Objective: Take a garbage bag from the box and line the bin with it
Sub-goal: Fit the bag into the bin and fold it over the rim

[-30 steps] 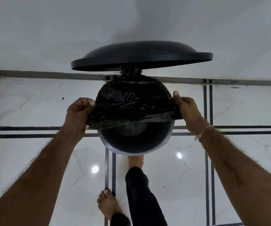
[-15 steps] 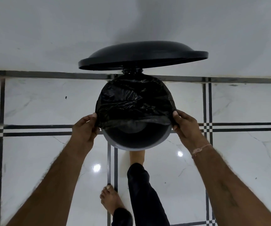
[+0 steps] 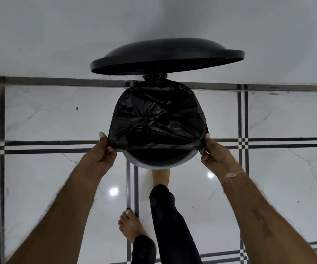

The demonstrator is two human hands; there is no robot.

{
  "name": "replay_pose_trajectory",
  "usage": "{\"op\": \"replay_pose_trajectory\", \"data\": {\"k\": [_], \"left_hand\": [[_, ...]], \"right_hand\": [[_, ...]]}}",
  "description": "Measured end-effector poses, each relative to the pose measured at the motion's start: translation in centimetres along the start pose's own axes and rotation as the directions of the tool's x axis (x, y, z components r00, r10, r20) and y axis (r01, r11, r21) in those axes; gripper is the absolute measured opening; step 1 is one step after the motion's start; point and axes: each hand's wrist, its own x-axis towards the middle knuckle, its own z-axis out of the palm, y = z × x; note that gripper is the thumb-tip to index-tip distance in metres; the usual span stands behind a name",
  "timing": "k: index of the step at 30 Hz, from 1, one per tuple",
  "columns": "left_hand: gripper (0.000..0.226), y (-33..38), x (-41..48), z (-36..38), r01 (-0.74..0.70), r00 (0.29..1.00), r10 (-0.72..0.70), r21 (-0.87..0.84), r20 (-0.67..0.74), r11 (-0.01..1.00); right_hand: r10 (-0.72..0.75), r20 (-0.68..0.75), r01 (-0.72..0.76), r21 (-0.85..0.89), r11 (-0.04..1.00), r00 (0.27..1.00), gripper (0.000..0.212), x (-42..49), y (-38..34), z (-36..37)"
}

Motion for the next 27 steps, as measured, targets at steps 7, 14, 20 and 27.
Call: {"op": "replay_pose_trajectory", "data": {"k": [7,14,20,27], "left_hand": [[0.05,-1.4,0.7,-1.6,-0.112,0.952,0.099,0.027,0.291,0.993],[0.038,-2.6,0.1,-1.6,-0.04,0.973,-0.003,0.182,0.231,0.982],[0.039,-3.7,-0.8,-2.3,-0.03,0.958,0.016,0.044,0.286,0.999],[0.03,-4.5,-1.4,-2.6,-0.066,0.989,0.036,0.215,0.14,0.974]], "right_hand": [[0.136,0.096,-0.146,0.098,0.985,0.986,0.028,0.4,1.0,-0.3],[0.193,0.125,-0.223,0.298,0.928,0.973,0.03,0.5,1.0,0.5],[0.145,-0.019,-0.126,0.397,0.909,0.989,0.026,0.2,1.1,1.0],[0.068,0.093,-0.098,0.364,0.926,0.993,0.03,-1.1,2.4,0.6]]}}
